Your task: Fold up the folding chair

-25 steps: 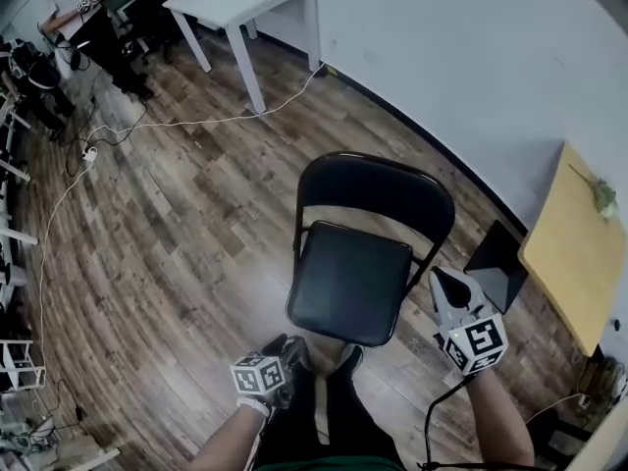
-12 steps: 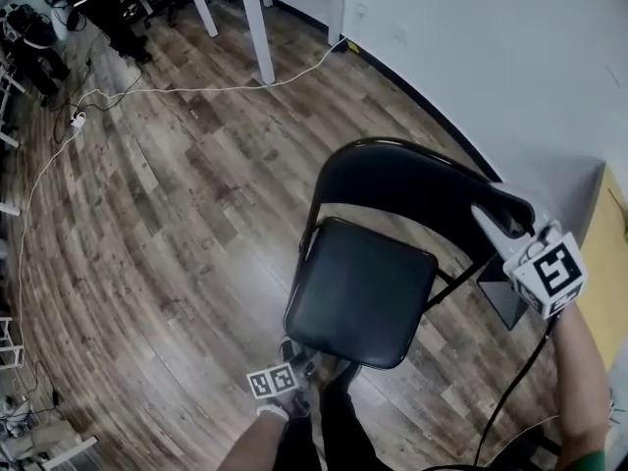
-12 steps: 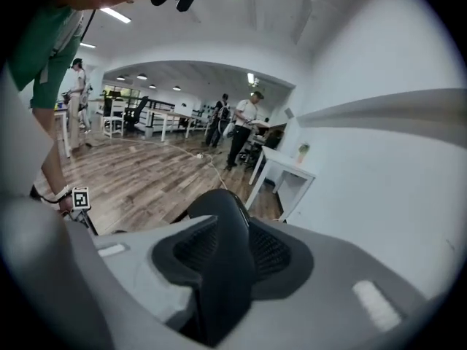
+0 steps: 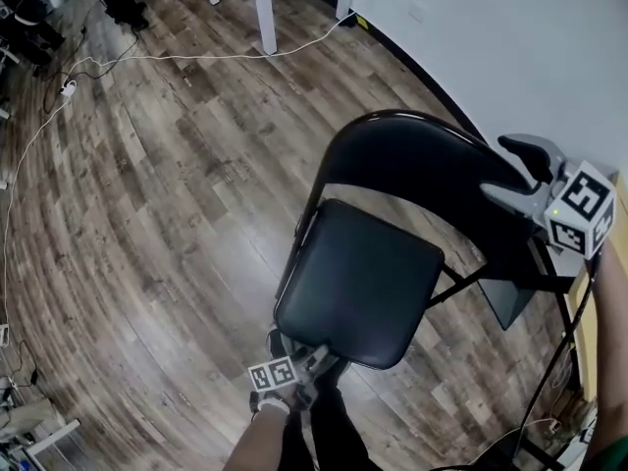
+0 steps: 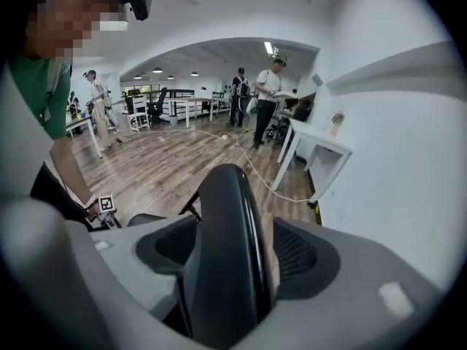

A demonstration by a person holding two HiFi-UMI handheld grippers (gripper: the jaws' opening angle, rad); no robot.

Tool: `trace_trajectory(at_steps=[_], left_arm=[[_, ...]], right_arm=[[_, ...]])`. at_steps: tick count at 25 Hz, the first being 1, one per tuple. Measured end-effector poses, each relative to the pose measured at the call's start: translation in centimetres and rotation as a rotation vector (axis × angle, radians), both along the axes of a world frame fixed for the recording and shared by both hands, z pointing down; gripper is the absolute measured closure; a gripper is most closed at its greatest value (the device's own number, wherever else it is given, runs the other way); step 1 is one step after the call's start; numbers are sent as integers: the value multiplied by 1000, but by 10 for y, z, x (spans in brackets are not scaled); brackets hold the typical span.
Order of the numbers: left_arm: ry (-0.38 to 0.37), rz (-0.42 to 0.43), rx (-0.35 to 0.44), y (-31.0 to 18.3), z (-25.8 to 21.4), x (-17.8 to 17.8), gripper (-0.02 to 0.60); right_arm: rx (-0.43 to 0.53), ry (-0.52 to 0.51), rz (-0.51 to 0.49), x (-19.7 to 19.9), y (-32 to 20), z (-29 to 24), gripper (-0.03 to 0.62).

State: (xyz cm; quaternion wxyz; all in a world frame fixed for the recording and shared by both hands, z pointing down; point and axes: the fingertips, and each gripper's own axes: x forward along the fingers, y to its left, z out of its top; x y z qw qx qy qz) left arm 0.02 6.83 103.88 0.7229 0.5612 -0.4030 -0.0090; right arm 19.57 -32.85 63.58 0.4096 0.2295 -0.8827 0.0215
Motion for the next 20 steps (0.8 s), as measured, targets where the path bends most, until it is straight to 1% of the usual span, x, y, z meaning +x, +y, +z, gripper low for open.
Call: trace_trajectory(at_steps=[2,5,9,12,14,18,20], left_arm=[[27,0,5,-2,6,8,167],[58,17,12,-8,16,17,160],[73,22,9,-13,32,27,155],[96,2,17,-22,34,29,155],[109,-24,13,-26,35,28,156],[132,-156,-25,-30,34,23,156],[129,-195,-45,-31,31,22,155]], right_arm=[[-40,35,-13,4,-1,15,253],[-90,64,-21,7,-1,33,248],[-122,121,-40,9,-2,55,241],[-135,189,-70,8,2,62,241],[-139,200,-71,8,1,63,241],[-152,196,-62,10,1,64,241],[-159,192,-59,11,4,59,243]])
